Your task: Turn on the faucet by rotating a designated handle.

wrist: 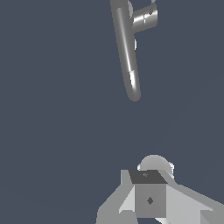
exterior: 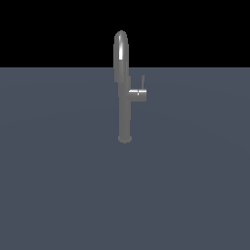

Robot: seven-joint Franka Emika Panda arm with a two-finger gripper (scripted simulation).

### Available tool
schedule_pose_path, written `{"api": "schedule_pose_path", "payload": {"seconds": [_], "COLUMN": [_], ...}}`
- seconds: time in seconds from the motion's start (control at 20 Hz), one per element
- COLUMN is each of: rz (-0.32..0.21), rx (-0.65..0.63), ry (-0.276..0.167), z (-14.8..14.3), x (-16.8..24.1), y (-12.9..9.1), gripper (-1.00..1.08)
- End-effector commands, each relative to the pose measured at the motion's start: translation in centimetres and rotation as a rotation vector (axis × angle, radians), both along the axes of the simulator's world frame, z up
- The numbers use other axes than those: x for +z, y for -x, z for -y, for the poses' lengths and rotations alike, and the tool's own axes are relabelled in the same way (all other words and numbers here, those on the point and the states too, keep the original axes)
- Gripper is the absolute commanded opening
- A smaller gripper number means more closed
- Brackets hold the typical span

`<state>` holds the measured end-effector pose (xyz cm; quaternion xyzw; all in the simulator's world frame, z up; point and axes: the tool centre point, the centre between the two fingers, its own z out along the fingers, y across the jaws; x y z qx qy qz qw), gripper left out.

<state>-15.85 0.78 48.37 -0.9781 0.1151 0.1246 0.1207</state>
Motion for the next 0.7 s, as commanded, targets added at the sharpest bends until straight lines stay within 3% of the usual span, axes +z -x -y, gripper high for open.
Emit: {"api": "schedule_pose_path", "payload": {"seconds": [0.0,0.65], "rz": [-0.038,-0.243], "rx": [-0.041,-0.262], "ry": [-0.039,-0.252], "z": [0.1,1.2], "x": [-0.3,-2.9], "y": [-1.5,-9.0], "gripper": [-1.00,-1.00]}}
